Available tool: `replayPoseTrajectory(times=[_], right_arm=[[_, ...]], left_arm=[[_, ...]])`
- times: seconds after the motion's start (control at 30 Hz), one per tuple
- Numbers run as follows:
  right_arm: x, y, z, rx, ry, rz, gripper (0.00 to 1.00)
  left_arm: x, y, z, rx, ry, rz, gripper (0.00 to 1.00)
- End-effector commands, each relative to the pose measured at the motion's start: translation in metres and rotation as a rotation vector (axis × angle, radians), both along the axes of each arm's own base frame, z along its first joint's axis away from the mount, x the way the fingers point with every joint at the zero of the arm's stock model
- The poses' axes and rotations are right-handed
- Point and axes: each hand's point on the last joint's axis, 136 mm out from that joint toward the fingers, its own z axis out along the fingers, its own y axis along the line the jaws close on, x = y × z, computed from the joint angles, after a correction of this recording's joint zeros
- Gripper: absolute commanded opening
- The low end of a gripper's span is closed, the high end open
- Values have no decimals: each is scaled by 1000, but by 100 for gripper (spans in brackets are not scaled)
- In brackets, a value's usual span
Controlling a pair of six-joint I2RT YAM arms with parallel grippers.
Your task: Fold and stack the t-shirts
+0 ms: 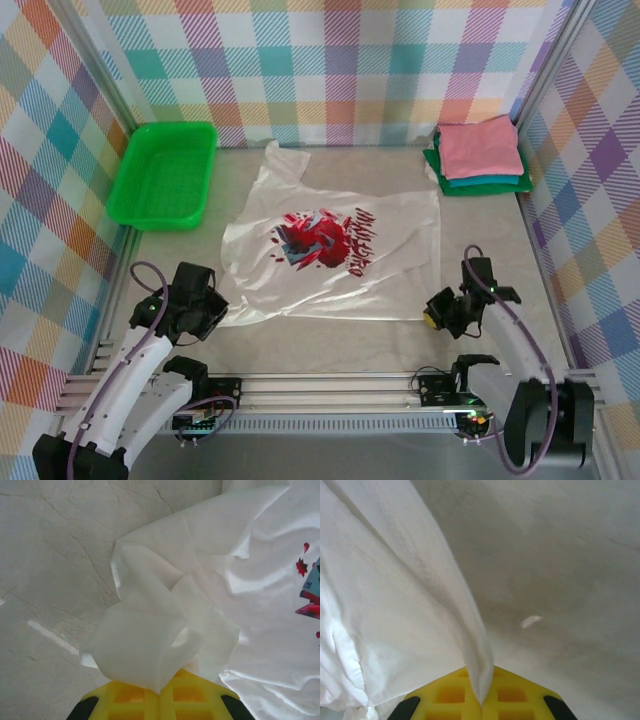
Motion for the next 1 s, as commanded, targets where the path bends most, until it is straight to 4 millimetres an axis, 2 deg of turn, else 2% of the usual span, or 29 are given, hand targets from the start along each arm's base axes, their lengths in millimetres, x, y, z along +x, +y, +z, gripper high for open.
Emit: replayPoseTrajectory(times=[0.0, 0.1, 0.2, 0.33, 0.43, 0.6, 0.73, 0.97], right_arm=[[-40, -14, -4, -61, 140, -85, 0], [-50, -16, -1, -63, 149, -105, 0], [-50, -17, -6, -65, 166, -100, 0], [-23, -27, 19, -134, 64, -52, 0], [-1, -35, 41, -186, -12, -10, 0], [23, -40, 47, -201, -58, 19, 0], [38, -41, 49, -177, -100, -2, 0], [60, -55, 43, -193, -137, -34, 0]], left_arm=[[-9, 12, -3, 32, 12, 47, 0], [-11, 15, 0, 36, -16, 59, 0], [-9, 17, 10, 44, -63, 50, 0], [3, 13, 35, 60, -160, -33, 0], [20, 4, 68, 91, -240, -150, 0], [50, 3, 116, 190, -330, -236, 0], [83, -20, 138, 135, -402, -304, 0], [126, -63, 140, 196, -383, -502, 0]])
